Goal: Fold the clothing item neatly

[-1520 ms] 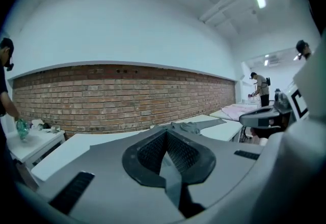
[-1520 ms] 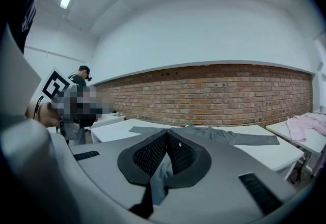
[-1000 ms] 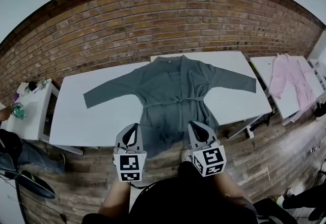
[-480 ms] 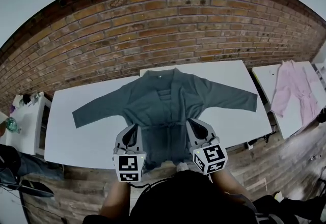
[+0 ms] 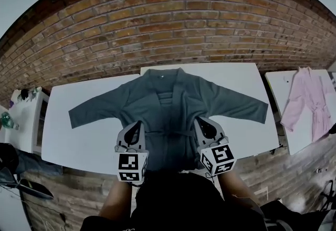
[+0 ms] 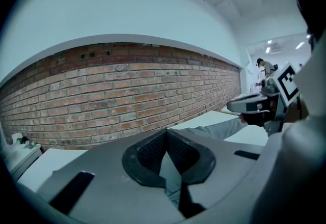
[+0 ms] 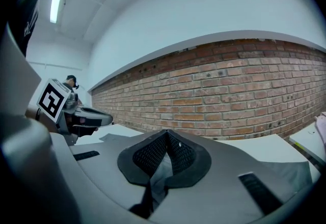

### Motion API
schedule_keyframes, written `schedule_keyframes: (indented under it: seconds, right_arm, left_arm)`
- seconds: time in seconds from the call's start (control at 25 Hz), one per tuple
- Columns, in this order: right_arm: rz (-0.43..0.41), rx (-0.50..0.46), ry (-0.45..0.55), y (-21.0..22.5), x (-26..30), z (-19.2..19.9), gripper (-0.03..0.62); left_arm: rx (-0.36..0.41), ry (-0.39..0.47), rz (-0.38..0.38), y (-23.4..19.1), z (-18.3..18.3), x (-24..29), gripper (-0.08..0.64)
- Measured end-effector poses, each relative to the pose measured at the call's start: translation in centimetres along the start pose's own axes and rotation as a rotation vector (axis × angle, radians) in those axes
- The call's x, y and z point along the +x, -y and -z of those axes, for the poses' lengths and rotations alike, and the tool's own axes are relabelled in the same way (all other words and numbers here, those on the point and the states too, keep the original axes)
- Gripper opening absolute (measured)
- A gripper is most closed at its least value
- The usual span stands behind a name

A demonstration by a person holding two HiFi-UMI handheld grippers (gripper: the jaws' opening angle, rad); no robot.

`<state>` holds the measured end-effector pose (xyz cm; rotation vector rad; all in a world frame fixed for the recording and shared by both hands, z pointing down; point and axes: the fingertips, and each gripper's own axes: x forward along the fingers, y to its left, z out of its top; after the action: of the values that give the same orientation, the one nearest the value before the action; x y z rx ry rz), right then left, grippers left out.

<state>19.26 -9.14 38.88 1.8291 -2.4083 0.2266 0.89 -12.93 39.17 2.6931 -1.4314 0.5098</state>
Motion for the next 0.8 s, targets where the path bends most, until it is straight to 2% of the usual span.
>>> schedule_keyframes:
  seconds: [0.2,0.4,0.56,0.8]
  right_arm:
    - [0.079,0.033,-0.036,3.0,0.4,2.1,0.002]
    - [0.198,0.062,-0.117,8.0,-0.8,4.7,0.002]
    - [0.373,0.040,-0.191,15.0,-2.6,6.7,0.002]
    - [0.646,-0.005,-0.294,27.3,-8.7,9.8,0.002]
  left_arm:
    - [0.033,0.004,0.046,0.1,0.0,2.8,-0.005]
    - [0.021,0.018,0.088,1.0,-0.8,4.6,-0.005]
    - [0.029,0.000,0.121,2.0,-0.4,6.0,-0.005]
    - [0.021,0.009,0.154,3.0,-0.3,7.7,-0.005]
